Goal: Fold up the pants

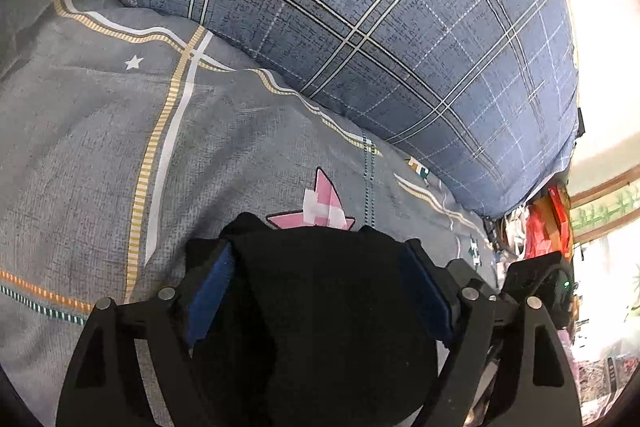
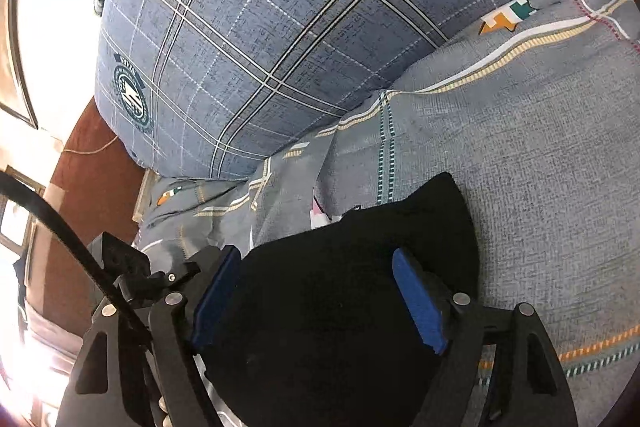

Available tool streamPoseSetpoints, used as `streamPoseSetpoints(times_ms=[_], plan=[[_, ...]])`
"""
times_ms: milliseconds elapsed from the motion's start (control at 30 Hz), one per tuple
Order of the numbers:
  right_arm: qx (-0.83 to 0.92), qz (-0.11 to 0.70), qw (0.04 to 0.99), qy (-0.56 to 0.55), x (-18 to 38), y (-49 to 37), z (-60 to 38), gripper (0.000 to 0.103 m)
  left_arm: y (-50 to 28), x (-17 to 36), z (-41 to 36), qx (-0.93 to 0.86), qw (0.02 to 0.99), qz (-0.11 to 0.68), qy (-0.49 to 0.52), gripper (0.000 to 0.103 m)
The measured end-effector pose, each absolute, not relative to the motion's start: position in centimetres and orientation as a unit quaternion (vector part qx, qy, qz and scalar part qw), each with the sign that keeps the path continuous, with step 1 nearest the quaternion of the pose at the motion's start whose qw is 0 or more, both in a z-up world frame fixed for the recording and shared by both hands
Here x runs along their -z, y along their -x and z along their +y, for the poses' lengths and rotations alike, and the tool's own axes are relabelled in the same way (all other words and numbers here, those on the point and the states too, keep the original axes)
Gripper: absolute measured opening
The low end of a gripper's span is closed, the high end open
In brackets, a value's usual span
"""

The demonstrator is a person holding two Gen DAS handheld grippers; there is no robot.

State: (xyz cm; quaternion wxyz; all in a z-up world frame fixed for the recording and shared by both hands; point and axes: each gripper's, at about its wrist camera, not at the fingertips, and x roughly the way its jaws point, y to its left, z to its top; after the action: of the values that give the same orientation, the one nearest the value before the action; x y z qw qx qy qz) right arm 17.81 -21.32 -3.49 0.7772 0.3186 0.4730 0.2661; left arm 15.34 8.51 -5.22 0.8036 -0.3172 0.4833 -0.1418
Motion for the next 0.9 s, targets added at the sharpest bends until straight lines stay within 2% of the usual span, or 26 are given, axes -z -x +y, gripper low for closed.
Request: streamPoseSetpoints(times_ms=[167, 367, 633, 900], plan=[[-0.260, 0.443, 0.791, -0.332, 0.9, -15.7, -22.5, 0.084, -13.6, 3.7, 9.6, 0.133, 0.805, 0.478, 0.326, 0.083], [-0.263, 0.404, 0.830, -0.281, -2.2, -8.0, -23.5, 0.086, -6.6, 0.8, 9.9, 0.103, 0.849, 0.445, 0.264, 0.083], [-0.217, 0.431, 0.846, -0.227, 1.1, 1.8, -23.5, 0.086, 3.5, 1.5, 7.7, 0.025, 0.889, 0.418, 0.184, 0.083], [-0.165, 0.404, 0.880, -0.187, 1.0, 7.0, -25.1, 0.086, 10.7, -0.5, 3.9, -0.066, 0.940, 0.328, 0.066, 0.085]])
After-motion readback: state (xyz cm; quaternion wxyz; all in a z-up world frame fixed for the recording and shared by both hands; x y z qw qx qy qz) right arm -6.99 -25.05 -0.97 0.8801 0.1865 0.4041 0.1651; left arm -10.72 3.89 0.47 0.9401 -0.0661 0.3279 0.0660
